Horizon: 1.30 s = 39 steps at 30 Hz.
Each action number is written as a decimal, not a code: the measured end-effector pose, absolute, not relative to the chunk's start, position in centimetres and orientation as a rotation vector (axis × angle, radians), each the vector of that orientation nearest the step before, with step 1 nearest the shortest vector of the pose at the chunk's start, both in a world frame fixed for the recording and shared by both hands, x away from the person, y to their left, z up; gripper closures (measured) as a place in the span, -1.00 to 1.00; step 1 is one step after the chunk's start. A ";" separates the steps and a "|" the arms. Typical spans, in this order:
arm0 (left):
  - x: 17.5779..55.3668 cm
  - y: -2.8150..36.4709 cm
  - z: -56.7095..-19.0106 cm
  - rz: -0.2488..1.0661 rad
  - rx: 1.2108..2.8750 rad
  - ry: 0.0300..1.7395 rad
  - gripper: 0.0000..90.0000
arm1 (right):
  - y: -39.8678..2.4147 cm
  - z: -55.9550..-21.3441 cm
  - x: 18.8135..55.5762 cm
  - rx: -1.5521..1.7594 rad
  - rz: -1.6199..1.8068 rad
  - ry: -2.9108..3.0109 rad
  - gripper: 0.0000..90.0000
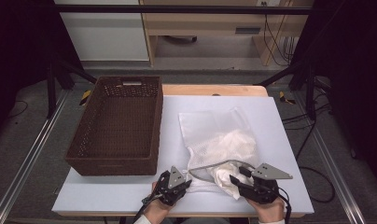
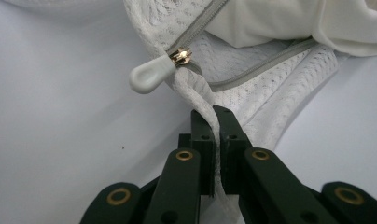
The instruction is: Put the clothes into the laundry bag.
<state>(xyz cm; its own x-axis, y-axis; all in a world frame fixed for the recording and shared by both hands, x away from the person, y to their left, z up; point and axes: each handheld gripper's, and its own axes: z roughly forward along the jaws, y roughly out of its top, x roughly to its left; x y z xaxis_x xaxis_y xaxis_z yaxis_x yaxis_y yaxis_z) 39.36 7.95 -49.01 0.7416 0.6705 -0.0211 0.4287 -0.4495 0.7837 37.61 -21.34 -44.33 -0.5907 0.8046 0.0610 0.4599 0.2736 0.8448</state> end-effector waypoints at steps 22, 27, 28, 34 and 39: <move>39.3 7.9 -48.8 0.403 2.132 0.822 0.94 | -16.3 -46.0 43.5 1.157 1.183 2.091 0.38; 39.7 8.1 -48.7 0.390 2.120 0.831 0.94 | -19.1 -45.0 40.9 1.143 1.227 2.100 -0.17; 39.6 8.0 -48.8 0.402 2.130 0.825 0.94 | -19.1 -45.0 40.9 1.143 1.227 2.100 -0.17; 39.5 7.9 -48.8 0.417 2.135 0.820 0.94 | -19.6 -47.1 40.5 1.177 1.166 2.184 0.35; 39.5 7.9 -48.8 0.420 2.142 0.815 0.94 | -18.9 -47.3 41.4 1.262 1.136 2.176 0.73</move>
<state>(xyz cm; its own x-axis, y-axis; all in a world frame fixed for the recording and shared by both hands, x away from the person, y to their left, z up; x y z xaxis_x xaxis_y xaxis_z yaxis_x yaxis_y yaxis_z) 39.52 7.90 -48.79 0.7386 0.6736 0.0259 0.4124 -0.4820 0.7731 41.40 -18.93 -47.29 -0.5249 0.8483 0.0691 0.5418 0.2704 0.7958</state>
